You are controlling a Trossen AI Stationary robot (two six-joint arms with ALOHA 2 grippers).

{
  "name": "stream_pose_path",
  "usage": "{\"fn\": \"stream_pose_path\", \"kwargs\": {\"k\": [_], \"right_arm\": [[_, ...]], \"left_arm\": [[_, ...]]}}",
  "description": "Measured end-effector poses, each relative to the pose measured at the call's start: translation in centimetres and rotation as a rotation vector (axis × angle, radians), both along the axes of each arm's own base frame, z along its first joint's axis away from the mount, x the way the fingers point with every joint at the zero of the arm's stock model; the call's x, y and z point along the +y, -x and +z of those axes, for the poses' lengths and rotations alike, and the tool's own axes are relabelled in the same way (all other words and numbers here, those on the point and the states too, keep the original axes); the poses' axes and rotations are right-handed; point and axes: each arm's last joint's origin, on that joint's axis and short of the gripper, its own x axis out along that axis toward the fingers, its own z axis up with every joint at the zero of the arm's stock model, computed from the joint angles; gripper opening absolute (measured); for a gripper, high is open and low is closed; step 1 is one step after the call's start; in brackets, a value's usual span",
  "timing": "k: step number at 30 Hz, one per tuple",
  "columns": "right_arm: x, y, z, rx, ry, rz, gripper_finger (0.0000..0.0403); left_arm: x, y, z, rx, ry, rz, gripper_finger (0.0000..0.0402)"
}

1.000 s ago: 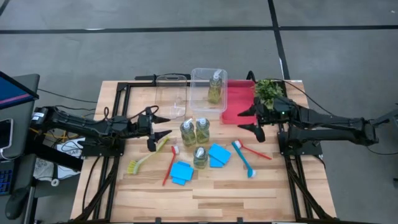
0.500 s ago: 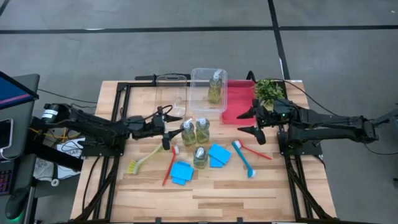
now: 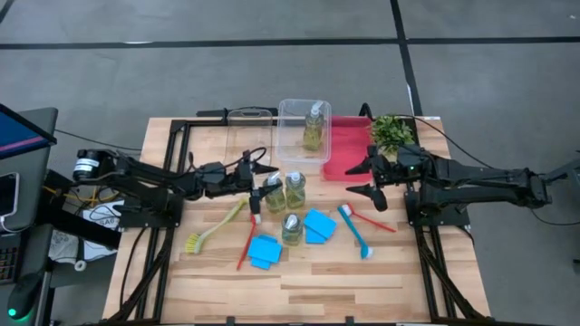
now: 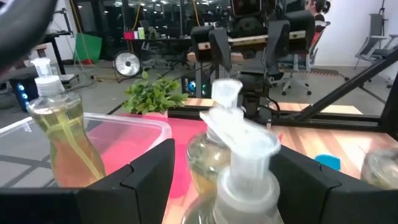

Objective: Pick & Place Kitchen Sink Supplies
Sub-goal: Put the green dish soap into the white bin

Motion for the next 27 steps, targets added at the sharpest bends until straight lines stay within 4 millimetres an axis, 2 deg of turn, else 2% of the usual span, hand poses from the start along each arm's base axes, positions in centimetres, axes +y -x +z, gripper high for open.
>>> {"fn": "stream_pose_path", "kwargs": {"k": [21, 27], "right_arm": [[0.57, -0.51, -0.38, 0.032, -0.006, 0.041, 0.0244], [0.56, -0.52, -0.39, 0.033, -0.006, 0.041, 0.0244]], "left_arm": [[-0.01, -0.21, 0.30, -0.036, 0.000, 0.001, 0.0237], [-0.03, -0.21, 0.30, -0.036, 0.001, -0.001, 0.0205]]}}
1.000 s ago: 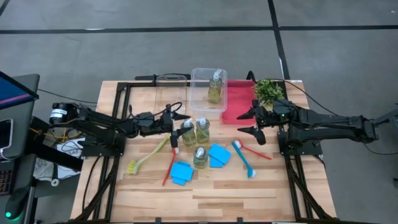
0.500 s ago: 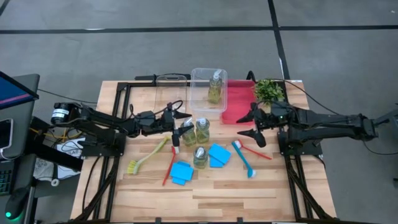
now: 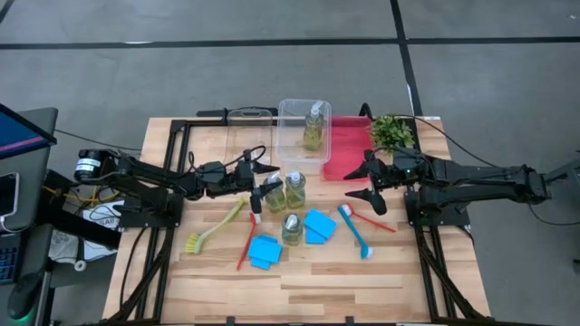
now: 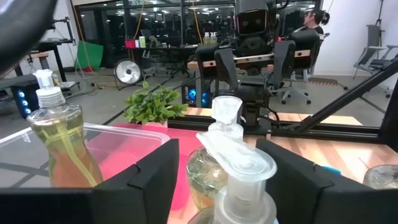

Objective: Pick & Place Kitchen Sink Supplies
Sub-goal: Put the green dish soap into the white bin

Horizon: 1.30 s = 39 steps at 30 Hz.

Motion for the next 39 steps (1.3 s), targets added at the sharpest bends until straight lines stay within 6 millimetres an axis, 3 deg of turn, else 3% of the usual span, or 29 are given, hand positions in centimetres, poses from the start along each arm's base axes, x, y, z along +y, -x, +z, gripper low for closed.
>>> {"fn": "stream_pose_path", "kwargs": {"k": [12, 20, 29, 34, 39], "right_arm": [[0.0, 0.0, 0.0, 0.000, 0.000, 0.000, 0.0244], [0.0, 0.0, 0.0, 0.000, 0.000, 0.000, 0.0244], [0.0, 0.0, 0.0, 0.004, 0.000, 0.000, 0.0244], [0.0, 0.0, 0.0, 0.005, 0.000, 0.000, 0.0244], [0.0, 0.0, -0.1, 0.009, -0.001, 0.001, 0.0244]], "left_arm": [[0.0, 0.0, 0.0, 0.000, -0.008, 0.004, 0.0102], [-0.1, 0.0, 0.0, -0.002, -0.008, -0.001, 0.0122], [-0.3, 0.2, 0.2, -0.011, -0.007, -0.009, 0.0099], [-0.9, 0.7, 1.2, -0.053, -0.006, -0.033, 0.0112], [-1.7, 1.5, 2.2, -0.080, -0.002, -0.069, 0.0098]]}}
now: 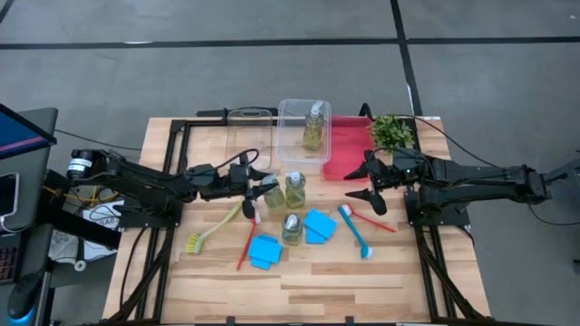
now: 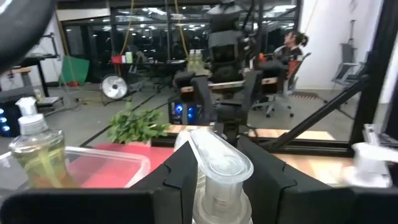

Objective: Pick & Place Kitchen Sink Supplies
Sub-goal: Put the green dish soap into the white bin

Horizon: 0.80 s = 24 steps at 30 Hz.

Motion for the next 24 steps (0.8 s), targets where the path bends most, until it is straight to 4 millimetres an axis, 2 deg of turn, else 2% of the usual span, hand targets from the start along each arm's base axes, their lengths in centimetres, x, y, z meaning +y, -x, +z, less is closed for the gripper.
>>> {"fn": "stream_pose_path", "kwargs": {"k": [11, 24], "right_arm": [[0.0, 0.0, 0.0, 0.000, 0.000, 0.000, 0.0244], [0.0, 0.0, 0.0, 0.001, -0.001, 0.000, 0.0244]], "left_arm": [[-1.2, 2.3, 2.6, -0.082, 0.018, -0.036, 0.0102], [-0.6, 6.2, 6.0, -0.219, 0.035, -0.028, 0.0101]]}}
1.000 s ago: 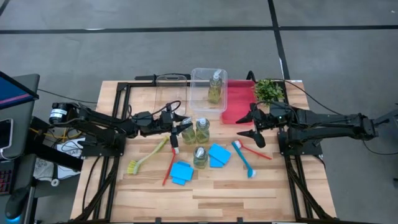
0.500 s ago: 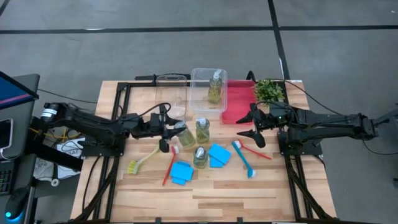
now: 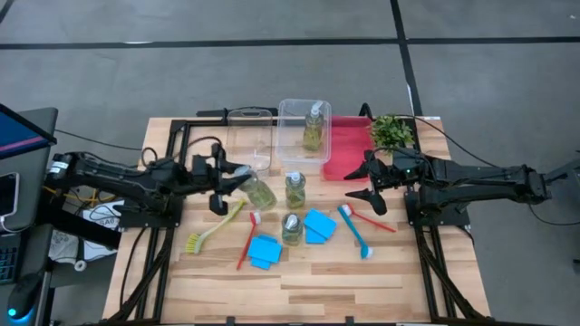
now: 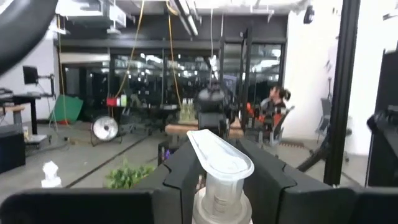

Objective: Pick & Place Kitchen Sink Supplies
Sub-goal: Put the green dish soap into the white bin

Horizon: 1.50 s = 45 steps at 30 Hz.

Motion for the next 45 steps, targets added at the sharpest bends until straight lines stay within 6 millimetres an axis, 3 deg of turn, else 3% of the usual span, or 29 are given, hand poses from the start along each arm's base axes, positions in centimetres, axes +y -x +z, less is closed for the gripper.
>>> {"fn": "stream_pose_path", "kwargs": {"k": [9, 14, 21, 27, 34, 45], "right_arm": [[0.0, 0.0, 0.0, -0.001, 0.000, 0.000, 0.0244], [0.0, 0.0, 0.0, -0.003, 0.000, 0.000, 0.0244], [0.0, 0.0, 0.0, -0.004, 0.001, -0.001, 0.0244], [0.0, 0.0, 0.0, -0.004, 0.001, -0.001, 0.0244], [0.0, 0.0, 0.0, -0.004, 0.001, -0.001, 0.0244], [0.0, 0.0, 0.0, -0.003, 0.000, -0.001, 0.0244]], "left_arm": [[0.4, 2.2, 1.4, -0.061, -0.015, 0.020, 0.0103], [0.9, 3.0, 2.0, -0.074, -0.040, 0.178, 0.0103], [1.5, 2.7, 5.0, -0.099, -0.093, 0.343, 0.0103], [3.1, 0.8, 7.4, -0.034, -0.150, 0.462, 0.0103], [6.5, -2.8, 8.7, 0.046, -0.182, 0.602, 0.0104], [11.5, -7.7, 8.8, 0.078, -0.127, 0.473, 0.0104]]}}
